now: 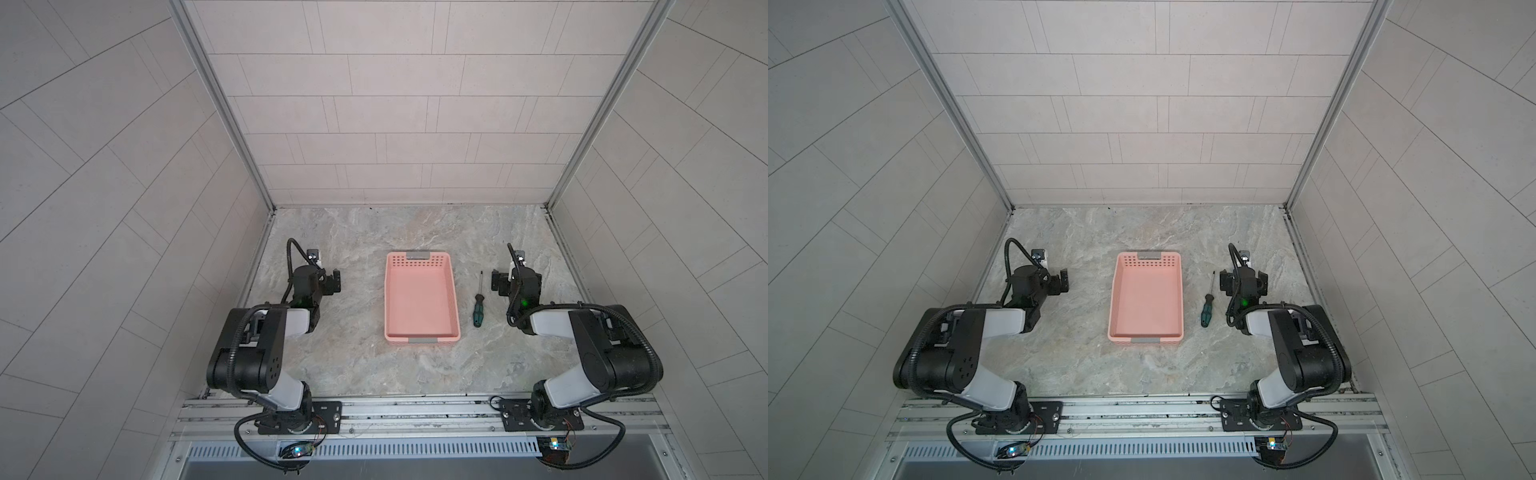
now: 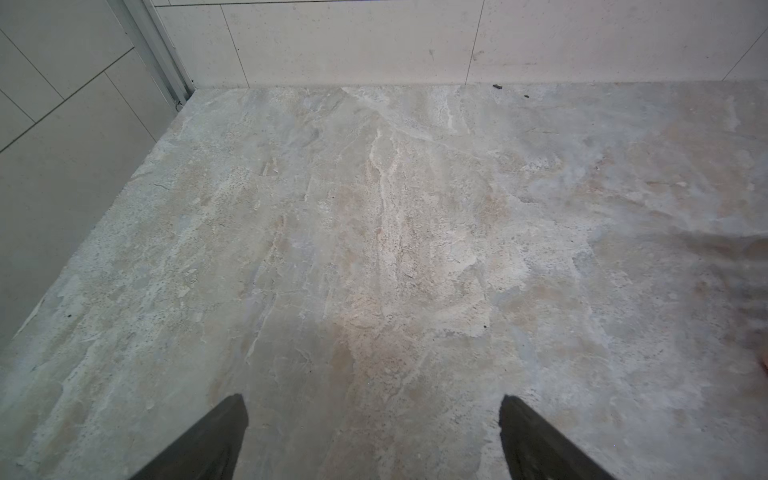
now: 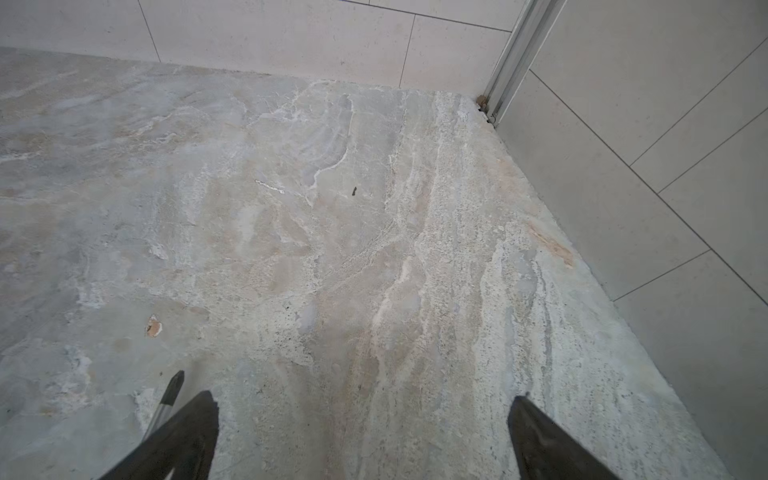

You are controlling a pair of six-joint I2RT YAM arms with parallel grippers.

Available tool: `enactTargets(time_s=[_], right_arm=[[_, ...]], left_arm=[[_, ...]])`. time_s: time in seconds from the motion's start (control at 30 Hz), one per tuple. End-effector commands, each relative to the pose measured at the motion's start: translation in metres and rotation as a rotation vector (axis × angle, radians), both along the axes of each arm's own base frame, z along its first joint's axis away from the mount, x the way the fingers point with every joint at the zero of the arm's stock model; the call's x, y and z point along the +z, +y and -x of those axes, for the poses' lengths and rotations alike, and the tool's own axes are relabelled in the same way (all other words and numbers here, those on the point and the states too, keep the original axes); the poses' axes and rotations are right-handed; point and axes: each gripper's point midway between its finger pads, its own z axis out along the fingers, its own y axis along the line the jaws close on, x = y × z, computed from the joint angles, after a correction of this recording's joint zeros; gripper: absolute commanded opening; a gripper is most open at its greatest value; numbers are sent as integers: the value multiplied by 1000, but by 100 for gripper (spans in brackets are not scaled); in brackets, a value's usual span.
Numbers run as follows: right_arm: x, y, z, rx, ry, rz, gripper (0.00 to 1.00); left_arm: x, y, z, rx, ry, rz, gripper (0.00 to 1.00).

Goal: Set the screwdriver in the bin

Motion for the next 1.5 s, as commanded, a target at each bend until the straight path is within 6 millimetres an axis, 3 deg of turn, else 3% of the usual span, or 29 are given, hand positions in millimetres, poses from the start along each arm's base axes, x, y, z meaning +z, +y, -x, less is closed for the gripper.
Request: enactTargets(time_s=[0.0,0.1,0.77,0.9,1.13,1.47], right_arm=[[8,-1,-3,5,-26,11,99],[8,-1,-2,6,-25,11,100],[8,0,-2,7,-25,11,100],[9,-2,-2,1,-36,6,100],[8,-4,-3,-2,-29,-2,100],[8,-2,-3,-2,-26,5,100]], left_arm=[[7,0,-1,-6,-28,-7,100],[6,17,-2,94,-9,-15,100],[5,17,-2,98,-7,-19,100],[13,47,15,308,-79,-37,100],[10,32,5,237,-33,-83,100],[13,28,5,213,-43,-73,100]])
